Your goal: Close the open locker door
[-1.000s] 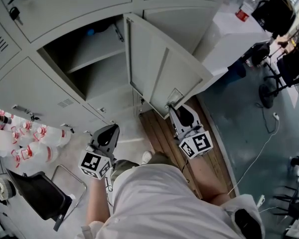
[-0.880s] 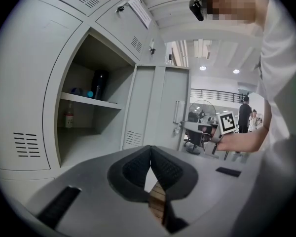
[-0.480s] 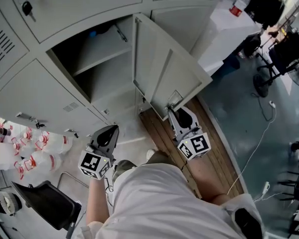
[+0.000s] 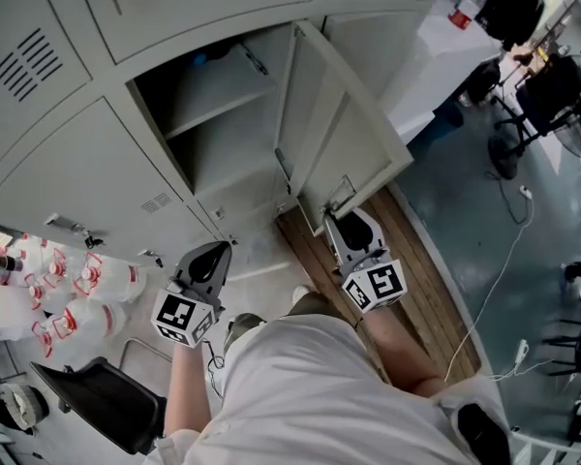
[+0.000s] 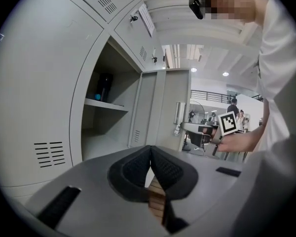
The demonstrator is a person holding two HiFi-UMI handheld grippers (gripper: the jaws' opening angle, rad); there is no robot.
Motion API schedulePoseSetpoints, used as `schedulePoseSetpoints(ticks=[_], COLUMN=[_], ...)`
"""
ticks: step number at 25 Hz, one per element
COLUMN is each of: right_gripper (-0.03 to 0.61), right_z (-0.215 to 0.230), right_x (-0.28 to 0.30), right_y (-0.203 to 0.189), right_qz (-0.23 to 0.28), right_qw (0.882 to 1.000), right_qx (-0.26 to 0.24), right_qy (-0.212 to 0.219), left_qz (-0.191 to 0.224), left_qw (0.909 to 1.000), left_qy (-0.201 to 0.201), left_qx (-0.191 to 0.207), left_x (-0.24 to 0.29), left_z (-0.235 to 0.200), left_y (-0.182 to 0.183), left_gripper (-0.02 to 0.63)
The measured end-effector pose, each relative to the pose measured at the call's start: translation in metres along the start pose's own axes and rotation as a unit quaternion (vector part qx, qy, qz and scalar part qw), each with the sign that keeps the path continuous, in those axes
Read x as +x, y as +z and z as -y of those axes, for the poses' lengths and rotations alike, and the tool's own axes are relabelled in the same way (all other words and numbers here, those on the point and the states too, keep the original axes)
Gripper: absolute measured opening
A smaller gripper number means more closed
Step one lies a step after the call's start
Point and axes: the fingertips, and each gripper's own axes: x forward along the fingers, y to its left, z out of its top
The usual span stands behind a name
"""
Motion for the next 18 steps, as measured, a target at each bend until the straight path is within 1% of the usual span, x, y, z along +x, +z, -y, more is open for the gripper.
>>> schedulePoseSetpoints(ticks=[4, 18], right_gripper=[0.149, 0.183], right_z=[-0.023, -0.076], right_x=[0.008, 0.040], right_y=[0.001, 0.002], right_qz=[-0.002, 0.002], right_qw=[1.000, 1.000], right_qx=[-0.003, -0.008], right_qy=[0.000, -0.023], left_qz=[0.003, 0.011], left_qw=[1.0000, 0.9990], left_qy=[0.007, 0.038], left_qx=[-0.003, -0.019], left_x=[-0.020, -0.092], left_z=[-0.012, -0.057], left_y=[-0.003, -0.022], left_gripper=[0.003, 0.003])
